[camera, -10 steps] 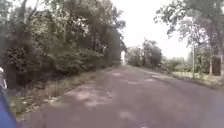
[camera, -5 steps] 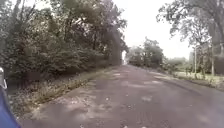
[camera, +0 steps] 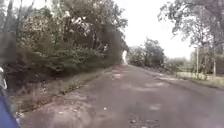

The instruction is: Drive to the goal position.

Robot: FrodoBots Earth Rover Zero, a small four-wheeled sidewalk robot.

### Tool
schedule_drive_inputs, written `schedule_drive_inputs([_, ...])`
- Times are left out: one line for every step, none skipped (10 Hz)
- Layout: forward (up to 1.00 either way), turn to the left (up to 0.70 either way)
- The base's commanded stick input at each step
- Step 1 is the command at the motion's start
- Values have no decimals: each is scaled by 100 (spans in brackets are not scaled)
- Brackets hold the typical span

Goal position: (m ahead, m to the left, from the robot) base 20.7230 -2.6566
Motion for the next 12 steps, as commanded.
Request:
schedule_drive_inputs([70,-1])
schedule_drive_inputs([70,-1])
schedule_drive_inputs([70,-1])
schedule_drive_inputs([70,-1])
schedule_drive_inputs([70,-1])
schedule_drive_inputs([70,-1])
schedule_drive_inputs([70,-1])
schedule_drive_inputs([70,-1])
schedule_drive_inputs([70,-1])
schedule_drive_inputs([70,-1])
schedule_drive_inputs([70,-1])
schedule_drive_inputs([70,-1])
